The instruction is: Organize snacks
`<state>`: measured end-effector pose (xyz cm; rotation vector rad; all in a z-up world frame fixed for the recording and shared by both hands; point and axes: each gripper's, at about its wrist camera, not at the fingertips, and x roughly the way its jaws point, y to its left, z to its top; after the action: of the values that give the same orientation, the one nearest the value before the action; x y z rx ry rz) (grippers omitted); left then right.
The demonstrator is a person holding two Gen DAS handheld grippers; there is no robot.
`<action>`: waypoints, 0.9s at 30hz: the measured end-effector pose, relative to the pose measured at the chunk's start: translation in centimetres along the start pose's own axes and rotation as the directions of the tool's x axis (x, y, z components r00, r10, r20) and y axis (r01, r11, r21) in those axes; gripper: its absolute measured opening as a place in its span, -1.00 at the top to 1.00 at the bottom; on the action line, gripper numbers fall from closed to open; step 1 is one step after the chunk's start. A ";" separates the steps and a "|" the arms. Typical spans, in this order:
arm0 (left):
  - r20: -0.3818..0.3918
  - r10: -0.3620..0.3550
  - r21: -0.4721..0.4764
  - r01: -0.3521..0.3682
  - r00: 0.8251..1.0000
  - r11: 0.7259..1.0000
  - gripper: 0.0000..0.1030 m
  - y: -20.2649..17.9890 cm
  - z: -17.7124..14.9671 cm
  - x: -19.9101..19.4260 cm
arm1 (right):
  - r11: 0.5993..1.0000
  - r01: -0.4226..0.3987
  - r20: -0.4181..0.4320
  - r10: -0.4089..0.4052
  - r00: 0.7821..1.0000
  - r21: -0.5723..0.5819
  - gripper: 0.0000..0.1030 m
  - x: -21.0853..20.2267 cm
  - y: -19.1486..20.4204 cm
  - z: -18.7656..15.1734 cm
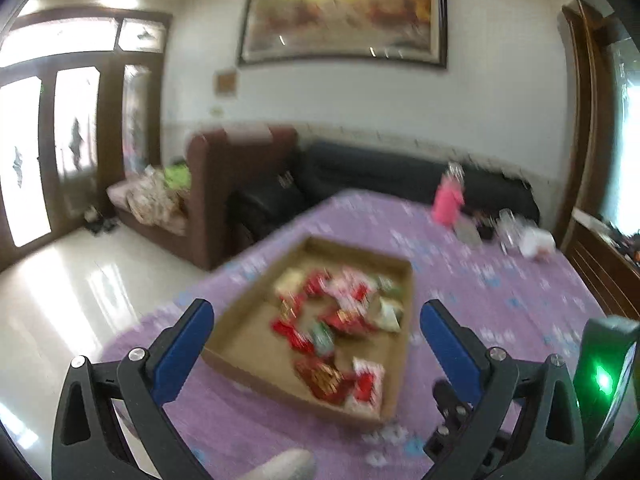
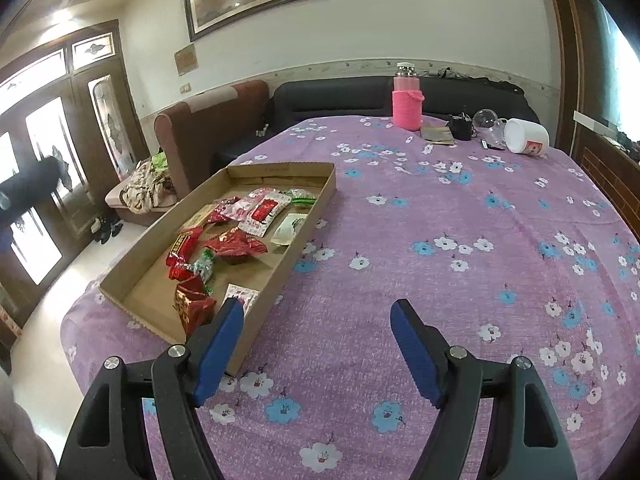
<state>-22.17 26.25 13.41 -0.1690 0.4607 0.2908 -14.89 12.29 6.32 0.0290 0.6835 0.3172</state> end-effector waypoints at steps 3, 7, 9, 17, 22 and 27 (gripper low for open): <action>-0.075 0.002 0.000 -0.002 0.997 1.000 -1.00 -0.1 -0.5 1.6 | 1.000 0.002 -0.005 -0.002 1.000 -0.006 -0.55 0.1 0.1 0.0; -0.093 0.026 0.004 -0.025 0.995 1.000 -1.00 0.2 -0.9 2.0 | 1.000 0.001 -0.017 -0.001 1.000 -0.016 -0.55 0.5 0.4 -0.1; -0.105 0.022 0.006 -0.022 0.994 1.000 -1.00 0.3 -1.0 2.4 | 1.000 0.001 -0.020 -0.002 1.000 -0.025 -0.55 0.6 0.6 -0.1; -0.154 0.014 0.008 -0.013 0.988 1.000 -1.00 0.7 -1.3 3.5 | 0.998 0.000 -0.038 -0.003 0.999 -0.067 -0.55 1.3 1.6 0.0; -0.158 0.025 0.016 -0.023 0.987 1.000 -1.00 0.8 -1.2 3.8 | 0.995 0.007 -0.057 -0.013 0.998 -0.100 -0.55 1.9 2.3 0.2; -0.169 0.021 -0.003 -0.022 0.985 1.000 -1.00 1.5 -1.1 4.3 | 0.993 0.004 -0.085 -0.014 0.996 -0.117 -0.55 2.7 2.8 0.1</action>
<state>-19.41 28.44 10.33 -0.1949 0.6305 0.2998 -13.63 15.77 5.11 -0.0995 0.7490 0.3509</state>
